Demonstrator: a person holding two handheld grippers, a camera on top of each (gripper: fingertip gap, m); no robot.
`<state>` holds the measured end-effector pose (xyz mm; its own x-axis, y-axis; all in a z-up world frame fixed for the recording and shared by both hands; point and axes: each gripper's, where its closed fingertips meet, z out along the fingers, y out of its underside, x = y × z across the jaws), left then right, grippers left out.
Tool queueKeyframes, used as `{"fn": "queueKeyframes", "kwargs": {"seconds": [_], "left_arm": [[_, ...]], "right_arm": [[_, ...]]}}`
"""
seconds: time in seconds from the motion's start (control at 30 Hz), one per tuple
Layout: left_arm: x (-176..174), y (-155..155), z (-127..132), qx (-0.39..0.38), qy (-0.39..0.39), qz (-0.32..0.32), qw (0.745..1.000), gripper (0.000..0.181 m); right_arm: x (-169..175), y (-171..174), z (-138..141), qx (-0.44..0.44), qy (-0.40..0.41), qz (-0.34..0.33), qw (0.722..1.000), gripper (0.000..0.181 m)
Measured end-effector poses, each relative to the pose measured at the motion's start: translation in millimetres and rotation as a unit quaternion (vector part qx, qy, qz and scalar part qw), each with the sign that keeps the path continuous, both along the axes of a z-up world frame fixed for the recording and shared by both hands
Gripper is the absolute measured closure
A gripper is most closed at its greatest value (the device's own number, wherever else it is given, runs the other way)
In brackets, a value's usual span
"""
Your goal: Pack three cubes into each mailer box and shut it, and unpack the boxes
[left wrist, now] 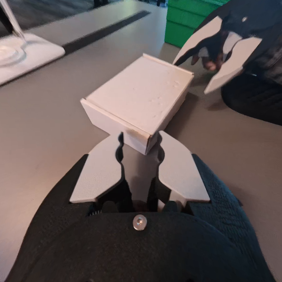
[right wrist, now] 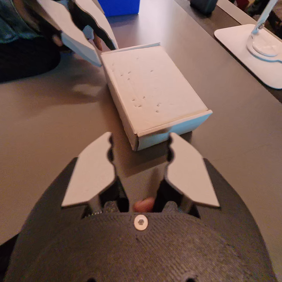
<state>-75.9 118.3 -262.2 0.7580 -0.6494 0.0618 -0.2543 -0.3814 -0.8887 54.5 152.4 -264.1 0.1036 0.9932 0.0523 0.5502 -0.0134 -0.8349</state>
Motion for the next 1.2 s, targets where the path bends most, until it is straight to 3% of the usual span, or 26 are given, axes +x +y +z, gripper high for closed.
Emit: {"fn": "queueKeyframes", "kwargs": {"seconds": [0.03,0.1,0.13,0.3,0.47,0.57,0.67,0.83,1.07,1.2], "left_arm": [[-3.0,3.5,5.4,0.03,-0.002,0.007,1.0,0.128],[-10.5,10.7,19.2,0.1,-0.003,0.029,0.995,0.104],[-13.8,13.6,27.0,0.134,-0.005,0.041,0.99,0.091],[-19.7,19.3,46.3,0.184,-0.038,0.069,0.98,0.063],[-33.5,22.0,60.4,0.195,-0.085,0.104,0.971,0.061],[-39.5,22.0,62.3,0.198,-0.095,0.113,0.969,0.06],[-44.4,22.5,63.9,0.203,-0.093,0.12,0.967,0.06],[-50.0,23.7,66.7,0.199,-0.116,0.129,0.965,0.061],[-50.4,24.7,62.3,0.187,-0.115,0.131,0.967,0.062],[-50.1,25.0,60.1,0.185,-0.107,0.129,0.968,0.064]], "right_arm": [[0.4,3.8,-0.7,-0.006,0.001,-0.012,1.0,0.091],[3.9,16.0,-1.8,0.007,-0.002,-0.044,0.999,0.055],[5.5,21.1,-0.7,0.021,-0.002,-0.054,0.998,0.045],[-3.0,6.8,17.4,0.017,-0.02,0.008,1.0,0.035],[-38.3,0.2,38.9,0.048,-0.109,0.107,0.987,0.035],[-51.2,0.3,18.8,0.01,-0.235,0.151,0.96,0.035],[-56.5,13.6,-1.1,-0.015,-0.349,0.154,0.924,0.035],[-79.2,24.6,-5.1,-0.004,-0.383,0.16,0.91,0.035],[-74.0,20.0,-41.5,-0.002,-0.477,0.161,0.864,0.034],[-80.0,18.9,-41.4,-0.007,-0.447,0.16,0.88,0.035]]}}
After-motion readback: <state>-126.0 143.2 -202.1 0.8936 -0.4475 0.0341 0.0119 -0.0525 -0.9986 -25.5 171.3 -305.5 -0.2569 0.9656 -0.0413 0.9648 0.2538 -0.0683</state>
